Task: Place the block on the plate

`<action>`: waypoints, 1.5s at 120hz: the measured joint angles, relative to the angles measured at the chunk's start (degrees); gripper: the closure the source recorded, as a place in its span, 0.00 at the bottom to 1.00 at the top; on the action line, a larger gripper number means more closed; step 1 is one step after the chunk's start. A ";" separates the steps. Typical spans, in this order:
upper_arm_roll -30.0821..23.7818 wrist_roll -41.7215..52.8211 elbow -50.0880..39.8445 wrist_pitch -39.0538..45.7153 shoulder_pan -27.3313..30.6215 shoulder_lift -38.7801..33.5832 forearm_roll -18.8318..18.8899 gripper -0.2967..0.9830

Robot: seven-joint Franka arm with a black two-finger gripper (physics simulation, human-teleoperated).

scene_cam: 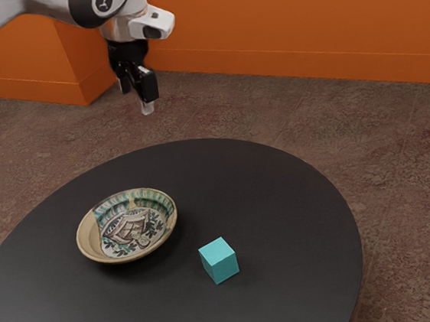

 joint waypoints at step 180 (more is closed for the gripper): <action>-3.05 11.74 -30.96 34.25 -4.11 14.94 -19.47 0.25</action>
